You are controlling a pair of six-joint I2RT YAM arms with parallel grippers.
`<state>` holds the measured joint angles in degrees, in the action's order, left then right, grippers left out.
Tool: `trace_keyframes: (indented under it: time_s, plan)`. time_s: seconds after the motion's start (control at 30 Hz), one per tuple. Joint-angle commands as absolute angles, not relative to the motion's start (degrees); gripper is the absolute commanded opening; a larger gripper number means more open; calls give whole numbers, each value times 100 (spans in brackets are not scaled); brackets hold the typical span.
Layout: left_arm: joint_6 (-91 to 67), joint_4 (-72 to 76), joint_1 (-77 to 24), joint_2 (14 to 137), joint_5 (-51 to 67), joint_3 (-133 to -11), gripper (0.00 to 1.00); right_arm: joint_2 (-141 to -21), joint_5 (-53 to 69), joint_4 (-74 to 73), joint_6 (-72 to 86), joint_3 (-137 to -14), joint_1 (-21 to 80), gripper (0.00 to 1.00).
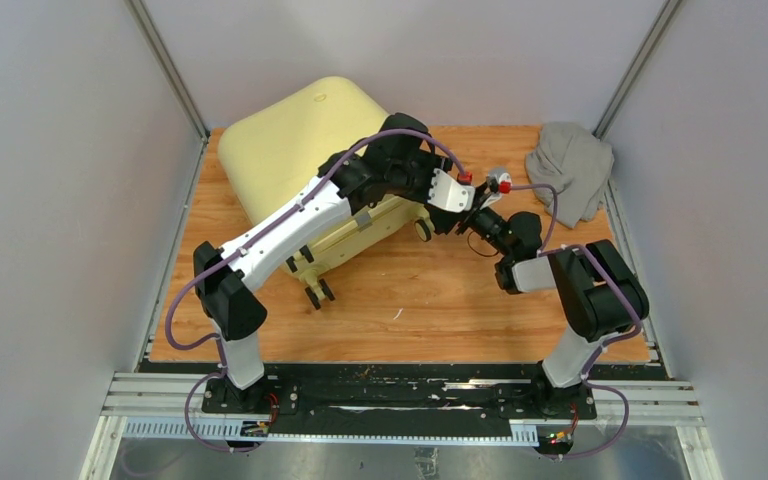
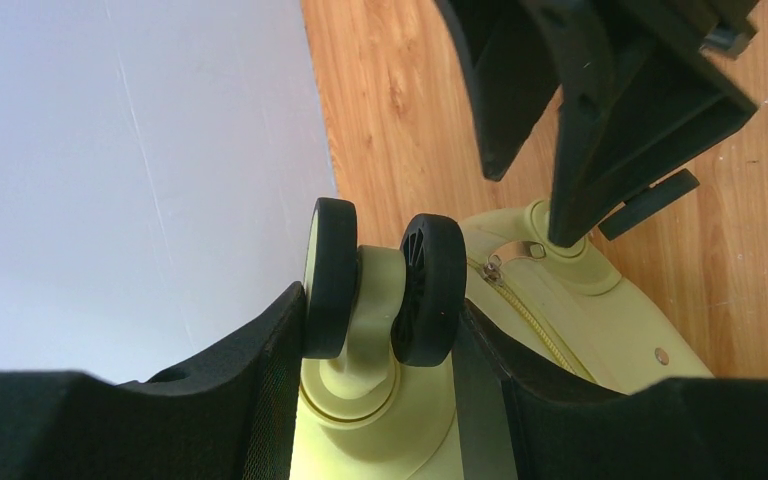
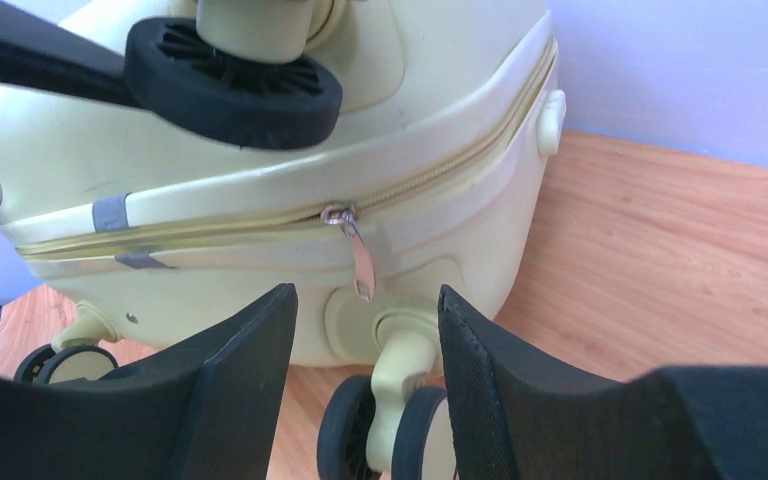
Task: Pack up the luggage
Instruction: Zip the luggage at the center of the board.
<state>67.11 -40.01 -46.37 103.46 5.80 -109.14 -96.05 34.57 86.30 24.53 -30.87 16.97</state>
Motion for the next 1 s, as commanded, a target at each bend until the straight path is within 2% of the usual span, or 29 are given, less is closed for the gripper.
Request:
trace_keyframes:
  time_s: [0.0, 0.27, 0.53, 0.73, 0.97]
  plan:
    - [6530, -2642, -4761, 9552, 807, -11202, 0, -9851, 3667, 8827, 2520, -3454, 1846, 58]
    - [6514, -2646, -4816, 9530, 801, -11184, 0, -10184, 3739, 8754, 2598, -3877, 1911, 49]
    - [6522, -2610, -4849, 9540, 789, -11236, 0, -10421, 3912, 8630, 2595, -4137, 2087, 33]
    - [6429, -2627, -4919, 9549, 787, -11327, 0, -10327, 3794, 8646, 2561, -4104, 2151, 1]
    - [6141, -2604, -4931, 9637, 702, -11547, 0, -9704, 3383, 8082, 1856, -3871, 2408, 0]
